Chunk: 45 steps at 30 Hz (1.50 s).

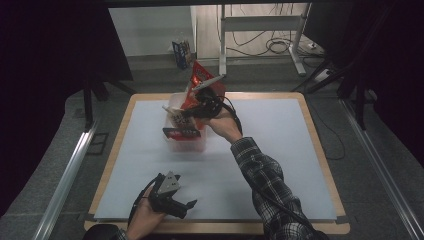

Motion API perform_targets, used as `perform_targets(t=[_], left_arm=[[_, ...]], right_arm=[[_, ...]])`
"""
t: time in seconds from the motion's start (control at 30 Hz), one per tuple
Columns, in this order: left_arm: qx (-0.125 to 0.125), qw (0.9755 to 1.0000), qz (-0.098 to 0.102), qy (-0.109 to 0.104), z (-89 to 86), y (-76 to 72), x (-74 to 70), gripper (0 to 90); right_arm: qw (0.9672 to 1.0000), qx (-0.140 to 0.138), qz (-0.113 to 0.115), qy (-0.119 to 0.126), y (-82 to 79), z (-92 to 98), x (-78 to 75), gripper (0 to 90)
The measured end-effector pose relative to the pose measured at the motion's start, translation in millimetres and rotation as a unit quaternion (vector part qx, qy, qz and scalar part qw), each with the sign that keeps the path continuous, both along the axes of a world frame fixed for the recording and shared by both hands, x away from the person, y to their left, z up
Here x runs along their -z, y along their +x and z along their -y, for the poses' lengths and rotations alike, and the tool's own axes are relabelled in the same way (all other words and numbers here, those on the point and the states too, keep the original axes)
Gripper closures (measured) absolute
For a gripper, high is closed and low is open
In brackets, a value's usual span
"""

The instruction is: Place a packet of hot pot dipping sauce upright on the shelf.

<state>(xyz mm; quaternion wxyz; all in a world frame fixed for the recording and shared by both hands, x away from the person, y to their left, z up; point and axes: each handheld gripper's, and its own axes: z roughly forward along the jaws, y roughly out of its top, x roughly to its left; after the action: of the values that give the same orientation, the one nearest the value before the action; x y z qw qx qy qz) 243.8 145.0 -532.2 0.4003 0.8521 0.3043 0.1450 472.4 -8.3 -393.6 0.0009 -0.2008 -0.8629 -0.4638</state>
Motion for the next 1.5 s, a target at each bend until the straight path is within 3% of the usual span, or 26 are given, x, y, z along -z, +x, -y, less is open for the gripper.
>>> perform_targets(t=[0.47, 1.17, 1.5], left_arm=[[0.004, 1.0, 0.001, 0.003, 0.6, -0.2, 0.5, 0.2], [0.007, 0.9999, 0.0, 0.01, 2.4, -0.6, 1.6, 0.2], [0.009, 0.9998, 0.0, 0.016, 4.2, -0.8, 2.6, 0.2]], right_arm=[[0.9998, 0.003, 0.0, -0.018, 3.1, -7.2, 11.2, 87.8], [0.9992, 0.021, -0.004, -0.035, 12.1, 1.5, 23.4, 87.2], [0.9981, 0.03, 0.006, -0.054, 12.5, 7.6, 25.3, 87.0]])
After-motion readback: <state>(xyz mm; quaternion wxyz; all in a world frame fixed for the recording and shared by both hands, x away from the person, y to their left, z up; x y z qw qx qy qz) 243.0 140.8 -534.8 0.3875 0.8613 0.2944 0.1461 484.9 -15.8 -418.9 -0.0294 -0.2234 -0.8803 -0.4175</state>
